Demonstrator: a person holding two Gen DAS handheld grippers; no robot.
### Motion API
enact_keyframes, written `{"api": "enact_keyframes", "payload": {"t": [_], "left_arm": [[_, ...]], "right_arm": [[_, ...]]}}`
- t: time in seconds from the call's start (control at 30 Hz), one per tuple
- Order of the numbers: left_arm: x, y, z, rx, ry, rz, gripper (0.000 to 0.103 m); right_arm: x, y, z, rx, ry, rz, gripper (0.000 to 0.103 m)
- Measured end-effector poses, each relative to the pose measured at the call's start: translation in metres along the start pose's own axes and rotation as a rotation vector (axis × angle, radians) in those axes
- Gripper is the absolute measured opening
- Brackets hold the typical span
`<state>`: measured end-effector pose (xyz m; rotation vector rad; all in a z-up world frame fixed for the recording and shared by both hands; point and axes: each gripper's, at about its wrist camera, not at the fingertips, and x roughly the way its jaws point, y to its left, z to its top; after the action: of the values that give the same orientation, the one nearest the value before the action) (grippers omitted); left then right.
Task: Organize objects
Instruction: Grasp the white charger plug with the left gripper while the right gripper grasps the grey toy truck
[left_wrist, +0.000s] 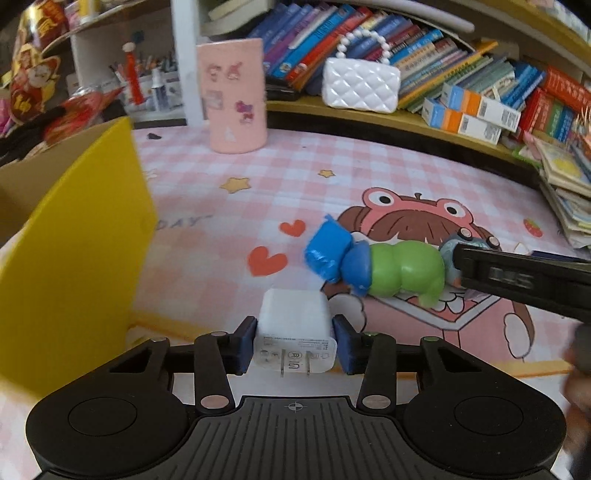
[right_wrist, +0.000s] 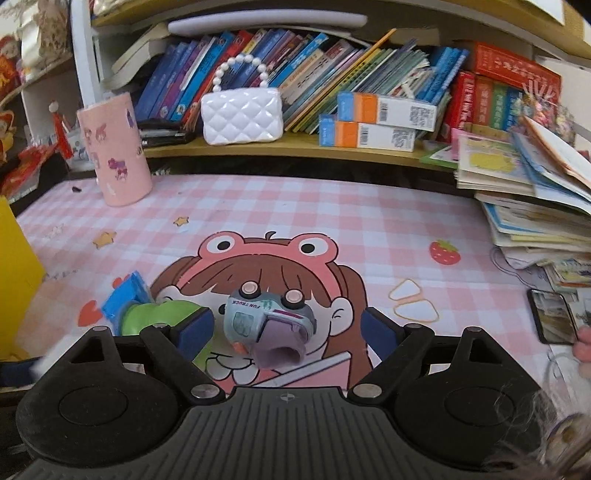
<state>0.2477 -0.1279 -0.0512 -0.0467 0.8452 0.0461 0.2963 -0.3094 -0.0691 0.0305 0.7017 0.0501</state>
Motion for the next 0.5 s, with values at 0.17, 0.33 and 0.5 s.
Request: {"api": "enact_keyframes", "payload": {"t": [0.17, 0.33, 0.5], "left_arm": [[-0.022, 0.016, -0.010, -0.048, -0.012, -0.008, 0.042], [-0.030, 0.024, -0.017, -0.058, -0.008, -0.009, 0.042], [-0.043, 0.026, -0.022, -0.048, -0.023, -0.043, 0.042]], "right_arm": [[0.023, 0.003, -0.001, -0.036, 0.014, 0.004, 0.085], [0.032, -0.001, -0.003, -0.014, 0.036, 0.042, 0.069], [0.017, -0.002, -0.008, -0.053, 0.024, 0.048, 0.060]]}}
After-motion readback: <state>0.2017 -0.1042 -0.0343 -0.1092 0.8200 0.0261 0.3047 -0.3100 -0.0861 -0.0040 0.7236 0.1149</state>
